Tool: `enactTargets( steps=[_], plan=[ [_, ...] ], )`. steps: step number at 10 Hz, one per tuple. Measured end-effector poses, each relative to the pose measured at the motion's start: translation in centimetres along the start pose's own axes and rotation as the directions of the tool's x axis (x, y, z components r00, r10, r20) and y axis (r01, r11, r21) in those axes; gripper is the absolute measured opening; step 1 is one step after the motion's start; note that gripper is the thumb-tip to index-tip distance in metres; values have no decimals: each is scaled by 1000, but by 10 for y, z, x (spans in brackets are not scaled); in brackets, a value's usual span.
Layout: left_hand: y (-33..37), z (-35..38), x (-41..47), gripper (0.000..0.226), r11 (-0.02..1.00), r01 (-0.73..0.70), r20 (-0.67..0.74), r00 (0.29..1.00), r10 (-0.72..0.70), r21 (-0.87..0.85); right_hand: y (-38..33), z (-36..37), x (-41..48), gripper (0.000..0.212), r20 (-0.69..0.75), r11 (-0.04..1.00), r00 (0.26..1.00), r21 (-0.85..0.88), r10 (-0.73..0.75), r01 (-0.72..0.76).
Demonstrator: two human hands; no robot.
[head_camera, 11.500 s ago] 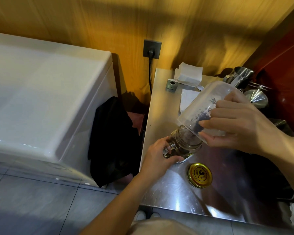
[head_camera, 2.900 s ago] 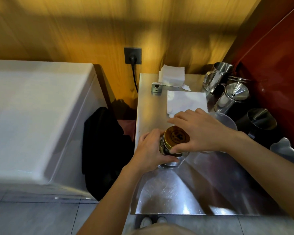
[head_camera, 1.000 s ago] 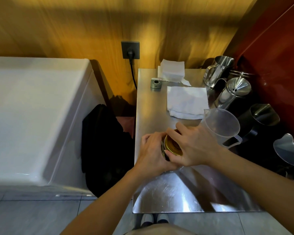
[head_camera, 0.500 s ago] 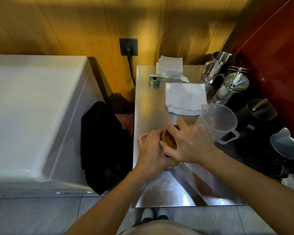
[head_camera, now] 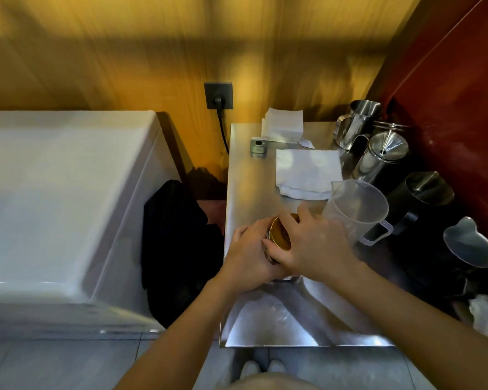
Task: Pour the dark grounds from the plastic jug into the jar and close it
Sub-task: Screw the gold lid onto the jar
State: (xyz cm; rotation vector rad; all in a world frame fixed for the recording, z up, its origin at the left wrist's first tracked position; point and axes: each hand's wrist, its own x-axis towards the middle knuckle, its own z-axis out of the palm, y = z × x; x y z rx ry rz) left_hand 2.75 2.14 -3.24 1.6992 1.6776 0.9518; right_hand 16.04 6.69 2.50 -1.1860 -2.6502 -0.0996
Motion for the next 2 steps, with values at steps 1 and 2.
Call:
enactTargets(
  steps=[1,2],
  plan=[
    [0,-12,1,108,999,-19,70,997,17,39,-1,-5,-2,72,36,999,999,20,37,-37],
    [3,-32,-3,101,998,-43,67,997,40,45,9,-14,1,79,5,988,999,154,33,-33]
  ],
)
